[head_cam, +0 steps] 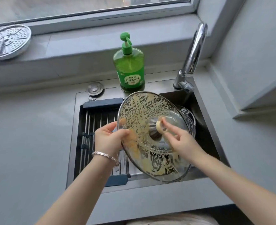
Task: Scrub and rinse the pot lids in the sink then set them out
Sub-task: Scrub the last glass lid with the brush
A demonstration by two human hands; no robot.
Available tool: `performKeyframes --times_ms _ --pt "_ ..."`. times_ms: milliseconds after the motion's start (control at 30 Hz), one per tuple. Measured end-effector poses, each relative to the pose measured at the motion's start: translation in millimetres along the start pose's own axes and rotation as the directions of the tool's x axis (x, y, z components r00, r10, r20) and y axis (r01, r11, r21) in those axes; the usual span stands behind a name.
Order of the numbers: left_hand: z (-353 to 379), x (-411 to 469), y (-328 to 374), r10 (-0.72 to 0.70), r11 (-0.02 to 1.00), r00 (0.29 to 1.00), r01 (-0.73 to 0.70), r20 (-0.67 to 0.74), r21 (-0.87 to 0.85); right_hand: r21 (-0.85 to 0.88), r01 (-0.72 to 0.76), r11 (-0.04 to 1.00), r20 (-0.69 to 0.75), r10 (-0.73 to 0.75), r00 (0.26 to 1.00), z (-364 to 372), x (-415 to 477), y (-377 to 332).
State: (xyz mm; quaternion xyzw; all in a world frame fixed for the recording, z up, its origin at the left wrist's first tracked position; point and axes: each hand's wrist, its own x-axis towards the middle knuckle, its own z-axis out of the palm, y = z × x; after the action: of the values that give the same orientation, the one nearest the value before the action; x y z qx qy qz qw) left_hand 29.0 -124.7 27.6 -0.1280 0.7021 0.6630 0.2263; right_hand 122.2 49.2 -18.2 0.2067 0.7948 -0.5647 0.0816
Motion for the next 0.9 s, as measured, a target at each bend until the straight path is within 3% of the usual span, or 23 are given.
performKeyframes --times_ms 167,300,467,633,767,833,900 --pt "-6.9 9.0 0.2 0.001 1.0 1.0 -0.002 0.013 0.014 -0.006 0.132 0.991 0.263 -0.126 0.957 34.8 -40.3 -27.1" --pt "-3.7 10.9 1.0 0.036 0.999 0.999 -0.036 -0.011 0.017 -0.029 0.03 0.999 0.054 -0.028 0.998 15.2 -15.1 -15.2" --pt "5.8 10.3 -5.8 0.008 0.999 0.989 -0.014 -0.148 -0.035 -0.038 0.151 0.988 0.225 -0.139 0.964 36.9 -25.6 -29.9" --pt "14.1 3.2 -5.7 0.085 0.996 0.975 -0.088 -0.204 -0.006 -0.193 0.092 0.977 0.107 -0.072 0.992 -0.3 -1.6 -14.1" --pt "10.9 0.9 -9.1 0.057 0.998 0.965 -0.061 -0.256 -0.007 -0.232 0.191 0.954 0.372 -0.094 0.923 0.9 -25.5 -20.4" --pt "4.9 1.5 -9.2 0.071 0.997 0.966 -0.069 -0.25 0.018 -0.128 0.084 0.988 0.297 -0.042 0.954 -16.2 -22.5 -13.7" --pt "-2.3 3.8 -5.6 0.064 0.998 0.969 -0.056 -0.238 0.038 -0.058 0.004 0.998 -0.046 -0.007 0.999 -38.2 -10.1 7.4"
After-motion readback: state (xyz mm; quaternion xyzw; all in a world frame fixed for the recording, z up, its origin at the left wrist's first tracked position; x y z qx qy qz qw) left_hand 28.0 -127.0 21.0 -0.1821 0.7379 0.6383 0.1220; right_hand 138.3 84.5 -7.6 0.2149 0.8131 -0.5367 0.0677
